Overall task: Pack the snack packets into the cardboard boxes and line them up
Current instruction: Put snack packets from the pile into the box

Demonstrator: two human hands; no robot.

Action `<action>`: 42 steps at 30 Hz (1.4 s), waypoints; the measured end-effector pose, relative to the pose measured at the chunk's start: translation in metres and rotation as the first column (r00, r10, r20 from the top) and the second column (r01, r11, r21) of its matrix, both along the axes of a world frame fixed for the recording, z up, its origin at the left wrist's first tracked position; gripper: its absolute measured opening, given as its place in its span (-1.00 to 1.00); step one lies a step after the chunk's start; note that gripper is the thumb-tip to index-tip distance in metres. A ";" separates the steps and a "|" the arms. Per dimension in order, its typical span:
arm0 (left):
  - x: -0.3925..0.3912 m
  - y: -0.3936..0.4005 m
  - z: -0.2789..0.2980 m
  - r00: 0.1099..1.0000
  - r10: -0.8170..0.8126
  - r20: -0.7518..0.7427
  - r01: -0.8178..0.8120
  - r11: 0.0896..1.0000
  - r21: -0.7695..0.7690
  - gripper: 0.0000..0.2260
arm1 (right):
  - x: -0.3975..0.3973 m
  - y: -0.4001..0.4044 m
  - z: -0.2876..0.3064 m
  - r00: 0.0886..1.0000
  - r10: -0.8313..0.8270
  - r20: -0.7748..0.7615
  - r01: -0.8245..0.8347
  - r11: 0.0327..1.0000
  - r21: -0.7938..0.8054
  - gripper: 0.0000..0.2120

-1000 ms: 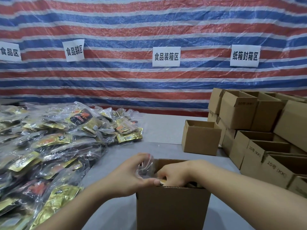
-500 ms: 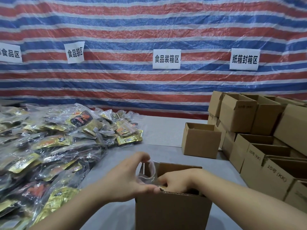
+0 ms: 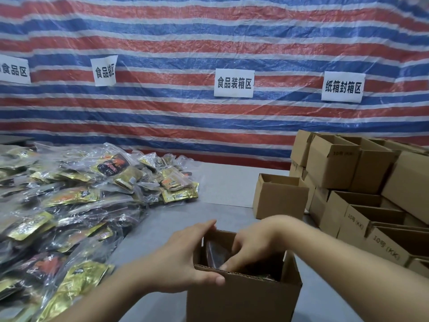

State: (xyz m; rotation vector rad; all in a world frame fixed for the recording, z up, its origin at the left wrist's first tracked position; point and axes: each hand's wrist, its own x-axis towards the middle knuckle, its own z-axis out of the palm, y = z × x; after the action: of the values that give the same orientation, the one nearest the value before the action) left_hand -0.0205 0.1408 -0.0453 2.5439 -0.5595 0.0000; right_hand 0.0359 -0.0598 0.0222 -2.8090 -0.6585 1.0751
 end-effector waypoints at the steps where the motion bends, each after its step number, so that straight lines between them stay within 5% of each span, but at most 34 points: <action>1: 0.000 0.000 -0.001 1.000 0.000 -0.008 0.000 1.000 -0.010 0.06 | -0.001 -0.004 0.009 0.995 0.053 0.084 -0.050 0.998 -0.034 -0.40; 3: 0.002 -0.001 -0.003 1.000 -0.003 -0.017 0.002 0.999 -0.046 0.08 | -0.004 -0.003 0.015 0.970 0.133 0.205 -0.136 0.991 0.001 -0.57; 5: 0.002 -0.002 -0.004 1.000 -0.009 -0.021 0.008 0.997 -0.072 0.07 | -0.008 0.010 0.003 0.977 0.133 0.166 -0.159 0.975 0.157 -0.73; 11: 0.001 -0.001 -0.007 0.999 -0.014 -0.038 0.011 0.997 -0.082 0.05 | -0.005 0.052 -0.047 0.996 0.072 -0.044 -0.071 0.997 0.024 -0.60; 15: 0.000 -0.001 -0.006 0.999 -0.022 -0.027 0.019 0.995 -0.095 0.04 | -0.005 0.033 -0.020 0.999 0.007 -0.047 0.004 0.975 0.223 -0.78; 17: 0.001 -0.003 -0.005 0.999 -0.017 -0.031 0.014 0.994 -0.109 0.04 | 0.000 0.011 -0.014 1.000 0.018 -0.001 -0.017 0.989 0.147 -0.74; 20: -0.001 -0.004 -0.004 0.998 -0.024 -0.053 0.016 0.990 -0.141 -0.03 | -0.002 -0.007 -0.023 0.993 0.114 0.024 -0.107 0.974 -0.198 -0.66; 22: -0.001 -0.005 -0.003 0.998 -0.027 -0.060 0.018 0.987 -0.157 -0.06 | -0.003 -0.010 -0.030 0.996 0.090 -0.010 -0.090 0.970 -0.226 -0.64; 25: -0.001 -0.005 -0.003 0.998 -0.029 -0.048 0.019 0.980 -0.198 -0.06 | -0.007 -0.016 -0.016 0.999 0.049 0.012 -0.047 0.989 -0.138 -0.62; 28: -0.002 -0.002 -0.008 0.997 -0.037 -0.061 0.018 0.961 -0.277 -0.03 | -0.018 -0.037 -0.008 0.956 -0.060 0.288 0.020 0.990 0.142 -0.66; 30: -0.001 0.004 -0.016 0.994 -0.043 -0.103 0.005 0.938 -0.347 0.06 | -0.029 -0.056 -0.015 0.807 -0.261 0.530 0.033 0.916 0.400 -0.71; 32: 0.000 0.010 -0.029 0.991 -0.063 -0.116 0.019 0.939 -0.344 0.11 | -0.040 -0.080 -0.029 0.709 -0.439 0.552 0.064 0.820 0.569 -0.62; 36: 0.003 0.006 -0.061 0.992 -0.070 -0.109 0.030 0.942 -0.333 0.06 | -0.064 -0.100 -0.078 0.771 -0.626 0.117 0.316 0.536 0.783 0.14; 38: 0.009 -0.004 -0.072 0.987 -0.109 -0.119 0.050 0.909 -0.413 -0.07 | -0.069 -0.098 -0.096 0.794 -0.606 -0.056 0.349 0.378 0.857 0.26; 42: 0.033 -0.024 -0.086 0.971 -0.136 -0.197 0.011 0.848 -0.530 0.02 | -0.055 -0.108 -0.107 0.806 -0.551 -0.218 0.409 0.251 0.877 0.27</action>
State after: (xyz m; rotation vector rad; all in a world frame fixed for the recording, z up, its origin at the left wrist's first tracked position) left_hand 0.0129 0.1169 -0.1318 1.9507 -0.4854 -0.1459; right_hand -0.0189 -0.1683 -0.0850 -1.8312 -0.1809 0.2112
